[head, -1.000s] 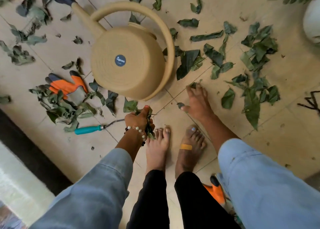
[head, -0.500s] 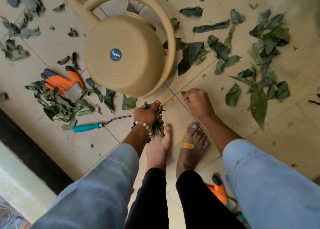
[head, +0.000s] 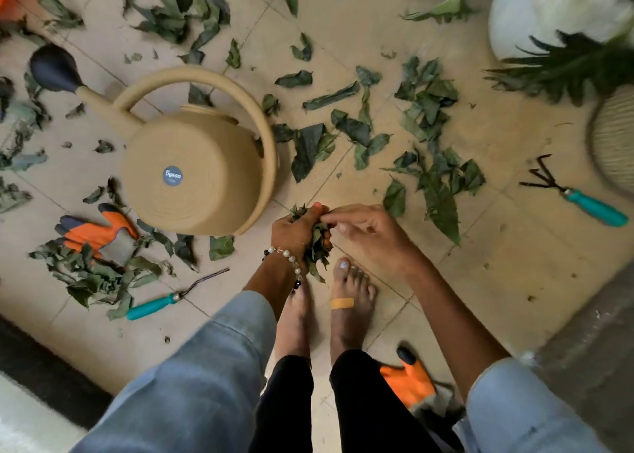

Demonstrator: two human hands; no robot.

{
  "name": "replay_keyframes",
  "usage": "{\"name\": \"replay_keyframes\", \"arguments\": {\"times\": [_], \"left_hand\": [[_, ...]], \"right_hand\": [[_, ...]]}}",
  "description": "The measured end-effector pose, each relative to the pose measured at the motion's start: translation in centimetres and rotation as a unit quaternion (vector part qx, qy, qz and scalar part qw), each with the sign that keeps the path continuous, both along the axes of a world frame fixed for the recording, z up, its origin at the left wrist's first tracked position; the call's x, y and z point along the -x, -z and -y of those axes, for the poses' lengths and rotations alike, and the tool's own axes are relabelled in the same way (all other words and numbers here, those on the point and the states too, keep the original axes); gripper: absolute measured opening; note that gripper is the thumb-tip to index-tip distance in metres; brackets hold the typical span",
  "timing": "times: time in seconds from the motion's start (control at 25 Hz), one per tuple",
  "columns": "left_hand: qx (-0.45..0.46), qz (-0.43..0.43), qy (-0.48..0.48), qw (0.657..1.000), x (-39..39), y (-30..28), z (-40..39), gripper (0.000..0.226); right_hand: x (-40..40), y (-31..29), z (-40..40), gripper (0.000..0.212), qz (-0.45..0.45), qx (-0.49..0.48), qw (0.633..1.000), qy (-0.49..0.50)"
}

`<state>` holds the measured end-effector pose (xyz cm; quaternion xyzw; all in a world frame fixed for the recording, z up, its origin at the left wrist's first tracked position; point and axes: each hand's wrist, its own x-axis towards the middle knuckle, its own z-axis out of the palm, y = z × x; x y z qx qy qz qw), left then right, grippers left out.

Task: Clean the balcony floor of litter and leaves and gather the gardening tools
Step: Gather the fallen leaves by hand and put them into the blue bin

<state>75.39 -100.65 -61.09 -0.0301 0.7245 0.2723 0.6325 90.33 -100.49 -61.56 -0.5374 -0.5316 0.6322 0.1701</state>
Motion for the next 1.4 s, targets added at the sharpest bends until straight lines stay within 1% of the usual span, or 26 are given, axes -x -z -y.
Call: {"name": "replay_keyframes", "arguments": {"times": [0.04,0.08,0.12,0.16,0.2,0.24,0.32,0.4,0.44,0.48,0.52,0.56,0.64,0.72,0.8,0.88,0.92,1.0,1.08,1.12,1.16,1.2,1.28,1.32,1.36,1.4], "left_hand": [[-0.001,0.005,-0.012,1.0,-0.4,0.2,-0.1,0.025],[-0.001,0.007,-0.017,1.0,-0.9,0.4,-0.2,0.026],[0.001,0.005,-0.011,1.0,-1.3,0.6,-0.2,0.027],[0.002,0.004,0.001,1.0,-1.8,0.7,0.0,0.028],[0.001,0.006,0.015,1.0,-2.1,0.9,0.1,0.029],[-0.001,0.011,0.034,0.999,-2.7,1.2,0.0,0.03],[-0.001,0.005,0.066,0.998,-2.6,1.9,-0.3,0.029],[0.007,-0.003,0.094,0.996,-2.8,2.5,-0.6,0.028],[0.014,-0.007,0.11,0.994,-3.4,2.8,-0.9,0.027],[0.019,-0.014,0.122,0.992,-3.7,2.9,-1.2,0.026],[0.022,-0.021,0.131,0.991,-3.9,3.0,-1.5,0.024],[0.023,-0.026,0.136,0.99,-4.3,3.0,-1.8,0.021],[0.022,-0.038,0.146,0.988,-5.6,3.1,-2.3,0.017],[0.021,-0.047,0.165,0.985,-6.8,3.2,-2.6,0.014],[0.017,-0.036,0.183,0.982,-8.1,3.5,-2.8,0.014],[0.013,-0.03,0.204,0.979,-9.3,4.0,-3.1,0.014],[0.013,-0.029,0.213,0.977,-9.7,4.2,-3.2,0.014],[0.012,-0.026,0.226,0.974,-10.1,4.5,-3.5,0.014],[0.012,-0.037,0.242,0.969,-10.2,4.7,-3.8,0.015],[0.014,-0.044,0.246,0.968,-10.2,4.7,-3.8,0.015],[0.017,-0.049,0.246,0.968,-10.3,4.6,-3.9,0.015],[0.02,-0.053,0.242,0.969,-10.3,4.1,-4.0,0.015],[0.022,-0.062,0.232,0.971,-10.4,2.6,-4.0,0.016],[0.022,-0.064,0.227,0.972,-10.5,1.6,-4.0,0.016],[0.023,-0.065,0.22,0.973,-10.6,0.6,-4.0,0.016],[0.026,-0.066,0.21,0.975,-10.8,-0.9,-4.0,0.016]], "right_hand": [[-1.2,0.4,-0.2,0.024,-0.006,0.041,0.996,0.078],[-2.6,1.6,-0.4,0.023,0.04,0.053,0.985,0.16],[-3.8,3.2,-0.6,0.021,0.144,0.036,0.968,0.203],[-4.7,4.9,-0.6,0.021,0.255,0.003,0.95,0.182],[-5.3,6.2,-0.6,0.023,0.328,-0.012,0.938,0.108],[-5.6,7.3,-0.6,0.028,0.363,-0.011,0.931,0.032],[-4.9,8.3,-0.6,0.033,0.397,-0.014,0.915,-0.068],[-4.6,8.9,-0.7,0.03,0.417,-0.072,0.901,-0.096],[-5.3,9.1,-0.6,0.029,0.415,-0.094,0.901,-0.083],[-6.0,9.2,-0.5,0.028,0.402,-0.096,0.909,-0.045],[-6.6,9.2,-0.1,0.026,0.386,-0.08,0.919,0.028],[-7.5,8.8,0.1,0.023,0.374,-0.054,0.919,0.116],[-9.6,7.8,0.5,0.021,0.362,-0.013,0.899,0.247],[-11.4,7.5,0.9,0.039,0.352,0.022,0.891,0.286],[-12.5,8.2,0.9,0.054,0.359,0.066,0.889,0.277],[-12.8,9.9,0.8,0.056,0.402,0.069,0.883,0.233],[-12.6,10.6,0.9,0.052,0.439,0.044,0.876,0.194],[-11.8,11.8,1.3,0.033,0.514,-0.046,0.848,0.123],[-11.4,12.5,1.7,0.016,0.535,-0.115,0.83,0.103],[-11.5,12.5,2.0,0.013,0.524,-0.127,0.836,0.101],[-11.7,12.4,2.1,0.013,0.497,-0.116,0.852,0.119],[-11.9,12.0,2.2,0.016,0.456,-0.085,0.872,0.159],[-12.2,10.4,2.8,0.02,0.368,-0.025,0.883,0.29],[-12.2,8.8,3.1,0.02,0.293,0.019,0.881,0.372],[-12.0,6.6,3.2,0.018,0.182,0.081,0.871,0.449],[-11.7,3.9,3.3,0.013,0.049,0.134,0.849,0.508]]}}
